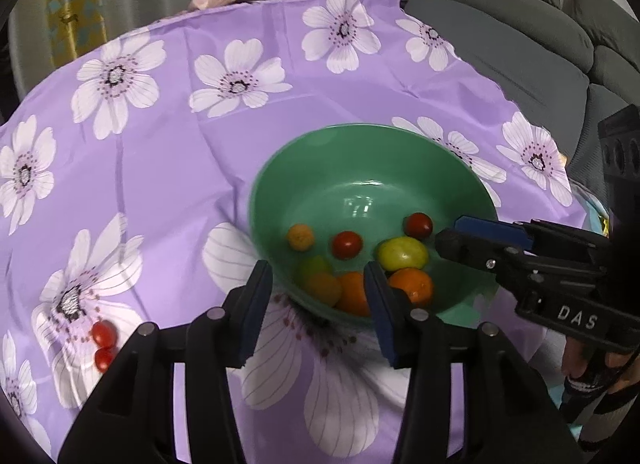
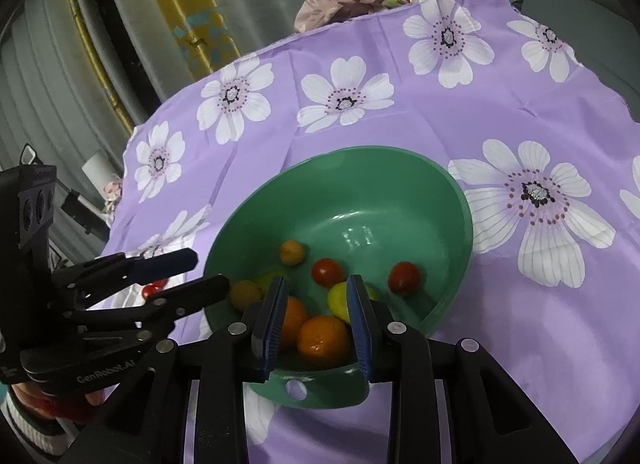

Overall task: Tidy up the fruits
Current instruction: 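Open both grippers to release the tomatoes into the bowl, then move both open tools to the last two cherry tomatoes on the cloth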

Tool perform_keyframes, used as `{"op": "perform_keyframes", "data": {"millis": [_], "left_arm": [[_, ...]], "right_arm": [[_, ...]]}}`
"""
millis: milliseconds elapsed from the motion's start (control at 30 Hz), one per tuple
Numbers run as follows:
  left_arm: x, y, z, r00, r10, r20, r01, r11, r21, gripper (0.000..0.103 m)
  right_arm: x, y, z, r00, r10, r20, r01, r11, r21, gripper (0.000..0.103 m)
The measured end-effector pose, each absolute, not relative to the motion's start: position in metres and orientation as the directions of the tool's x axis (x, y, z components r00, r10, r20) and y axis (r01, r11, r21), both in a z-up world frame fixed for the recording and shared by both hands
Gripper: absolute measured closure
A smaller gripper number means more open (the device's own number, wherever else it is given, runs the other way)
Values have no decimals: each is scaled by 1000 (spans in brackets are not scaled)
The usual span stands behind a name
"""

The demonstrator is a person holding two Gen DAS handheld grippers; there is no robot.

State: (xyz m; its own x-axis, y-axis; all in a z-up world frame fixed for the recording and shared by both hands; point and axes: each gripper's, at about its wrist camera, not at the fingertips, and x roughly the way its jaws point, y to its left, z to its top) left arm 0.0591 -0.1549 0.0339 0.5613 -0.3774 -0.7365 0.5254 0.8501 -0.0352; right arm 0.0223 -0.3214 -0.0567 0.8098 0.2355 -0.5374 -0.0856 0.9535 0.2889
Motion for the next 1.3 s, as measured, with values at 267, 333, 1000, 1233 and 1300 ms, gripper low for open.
{"op": "perform_keyframes", "data": {"millis": [267,333,1000,1233,1300], "left_arm": [[41,-129,33,588,-340,-734,479,877,-22,51],[38,-120,30,586,-335,-738,459,888,-38,44],[4,-10,-4,597,-233,-768,211,969,-129,30],[-7,44,-15,590,-187,-785,72,981,-180,32],[-8,51,-16,593,-191,-782,58,979,-195,32]], "right_arm": [[12,-307,-48,806,249,-537,-114,955,272,72],[9,-301,-45,805,252,-537,-123,956,265,71],[-2,-225,-37,745,322,-584,-308,943,127,42],[-2,-201,-47,704,352,-617,-375,922,98,42],[1,-194,-51,688,359,-631,-382,918,106,42]]}}
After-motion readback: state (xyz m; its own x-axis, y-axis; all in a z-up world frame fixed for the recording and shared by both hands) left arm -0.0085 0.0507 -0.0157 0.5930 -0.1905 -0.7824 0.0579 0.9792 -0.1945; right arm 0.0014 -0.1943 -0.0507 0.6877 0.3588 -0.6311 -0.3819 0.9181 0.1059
